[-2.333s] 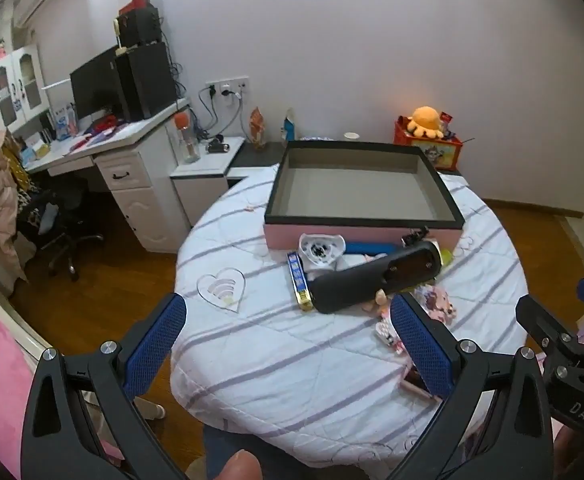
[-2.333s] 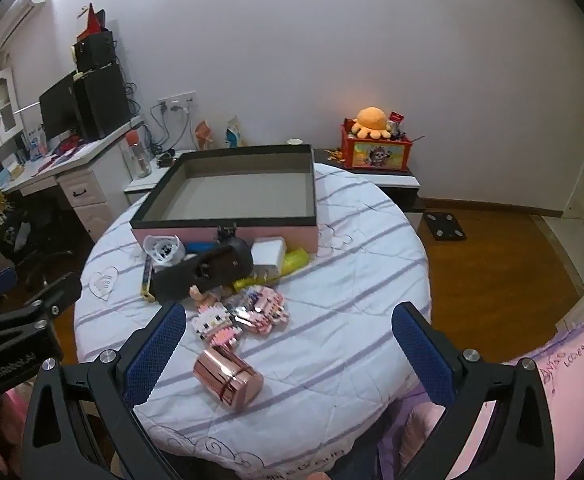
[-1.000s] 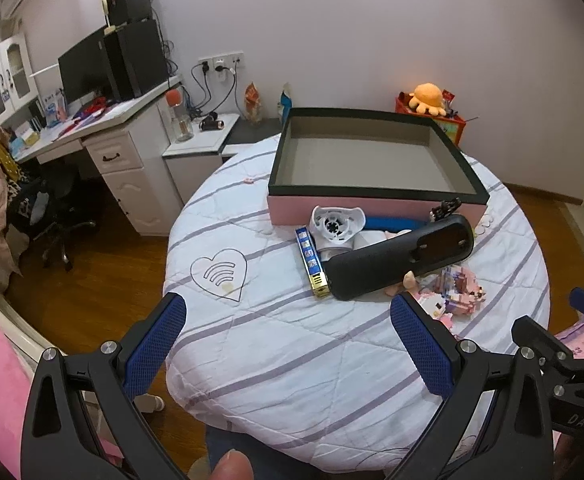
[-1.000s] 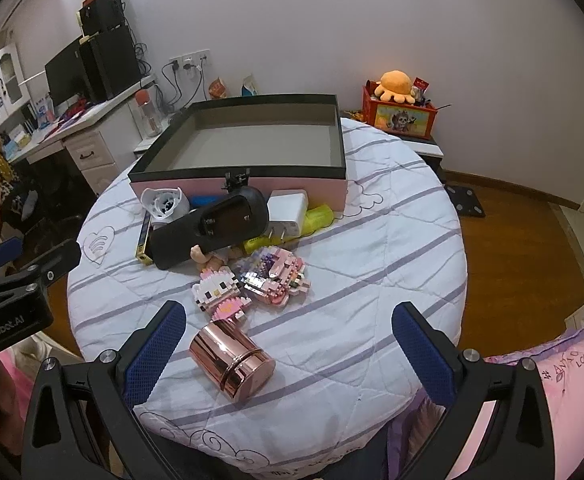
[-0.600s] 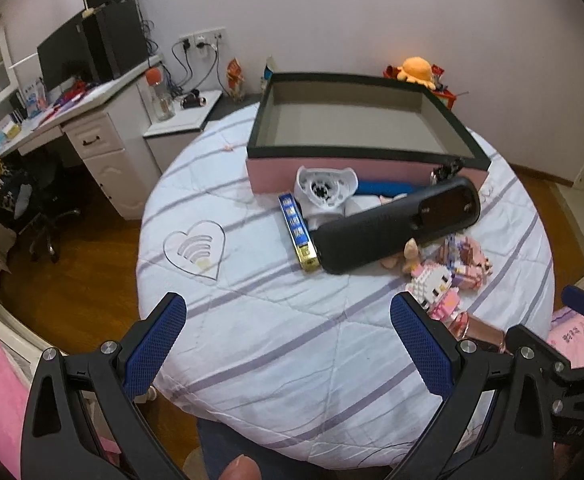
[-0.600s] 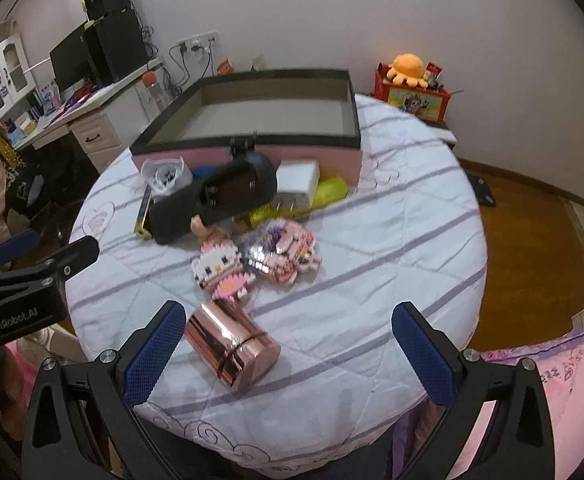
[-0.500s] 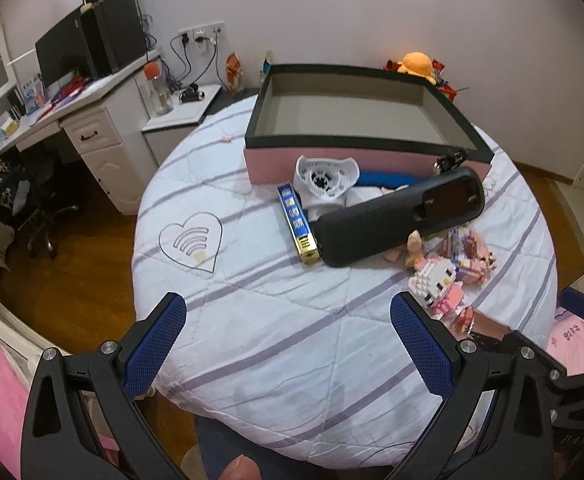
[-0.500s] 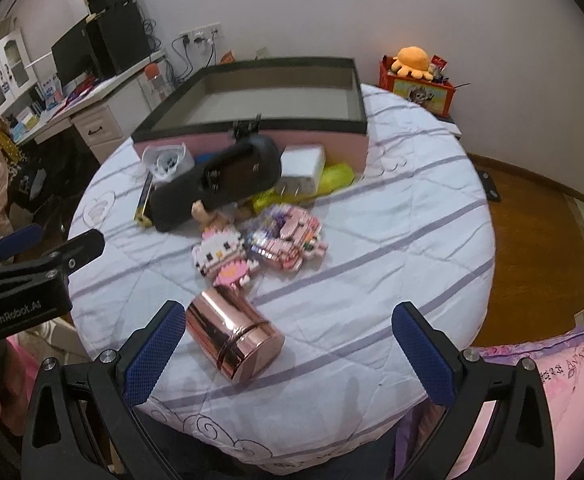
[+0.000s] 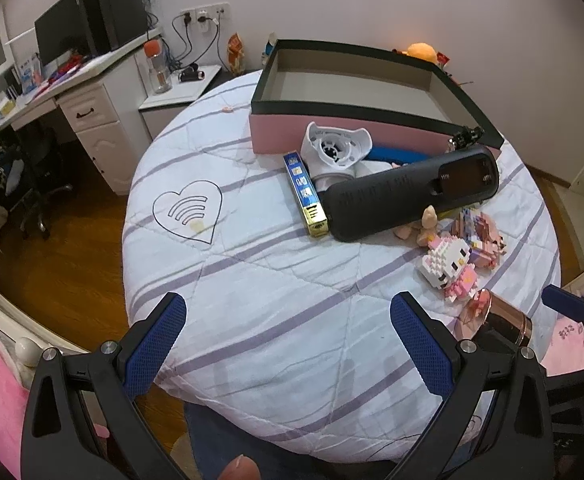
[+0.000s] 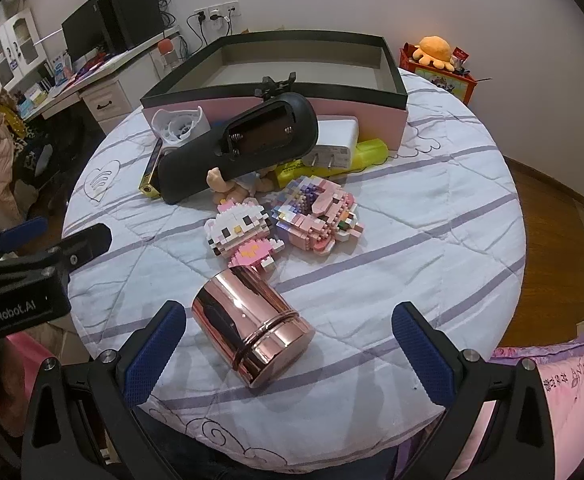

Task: Organize rigid objects
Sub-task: 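Grasp the rose-gold cup with the right gripper, then grasp the pink-and-white block cat with the left gripper while right holds the cup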

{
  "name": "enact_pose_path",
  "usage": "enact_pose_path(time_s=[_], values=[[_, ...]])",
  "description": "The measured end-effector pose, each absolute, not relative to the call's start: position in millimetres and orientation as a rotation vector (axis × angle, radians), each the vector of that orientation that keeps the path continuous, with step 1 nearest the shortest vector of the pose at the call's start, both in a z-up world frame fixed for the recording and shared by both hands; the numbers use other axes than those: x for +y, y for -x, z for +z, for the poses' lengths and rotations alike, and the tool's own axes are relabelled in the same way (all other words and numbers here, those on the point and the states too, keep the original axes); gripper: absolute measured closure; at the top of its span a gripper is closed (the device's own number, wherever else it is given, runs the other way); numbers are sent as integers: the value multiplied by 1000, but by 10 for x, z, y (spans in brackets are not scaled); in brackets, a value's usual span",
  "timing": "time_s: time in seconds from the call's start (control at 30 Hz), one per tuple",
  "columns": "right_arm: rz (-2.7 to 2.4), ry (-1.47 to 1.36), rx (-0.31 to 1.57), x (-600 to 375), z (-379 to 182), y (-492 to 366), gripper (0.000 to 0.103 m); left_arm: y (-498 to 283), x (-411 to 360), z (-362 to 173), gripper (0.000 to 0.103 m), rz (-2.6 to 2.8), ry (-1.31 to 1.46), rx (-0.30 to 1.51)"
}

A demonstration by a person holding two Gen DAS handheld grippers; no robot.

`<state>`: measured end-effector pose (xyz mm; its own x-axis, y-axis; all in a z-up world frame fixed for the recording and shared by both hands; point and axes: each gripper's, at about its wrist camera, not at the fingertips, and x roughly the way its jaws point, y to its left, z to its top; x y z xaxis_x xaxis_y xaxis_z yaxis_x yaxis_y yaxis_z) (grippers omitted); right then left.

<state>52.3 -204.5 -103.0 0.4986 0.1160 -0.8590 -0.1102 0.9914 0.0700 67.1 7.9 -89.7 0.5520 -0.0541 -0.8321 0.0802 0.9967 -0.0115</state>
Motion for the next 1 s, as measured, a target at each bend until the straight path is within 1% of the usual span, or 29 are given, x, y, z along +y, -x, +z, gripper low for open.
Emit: enact_pose_path(time_s=[0.07, 0.1, 0.17, 0.2, 0.23, 0.27, 0.57, 0.8, 1.0], values=[[146, -1, 1048, -2023, -1070, -545, 3, -662, 83, -925, 0, -82, -28, 991], [162, -4, 1058, -2010, -1110, -550, 7, -659, 89, -938, 0, -81, -28, 994], [180, -12, 1063, -1992, -1159, -577, 12, -662, 103, -967, 0, -79, -24, 1003], [188, -13, 1062, -1987, -1178, -581, 20, -668, 111, -978, 0, -78, -19, 1008], [204, -15, 1065, -1973, -1210, -595, 35, -666, 114, -982, 0, -78, -14, 1011], [207, -14, 1069, -1968, -1235, -609, 37, -671, 114, -985, 0, -81, -10, 1012], [191, -51, 1020, -2190, -1191, -514, 39, -742, -126, -1012, 0, -153, -3, 1023], [145, -61, 1016, -2542, -1198, -503, 38, -820, -598, -1077, 0, -258, -16, 1048], [125, -52, 1005, -2645, -1183, -555, 38, -968, -852, -1235, 1, -257, -24, 1096]])
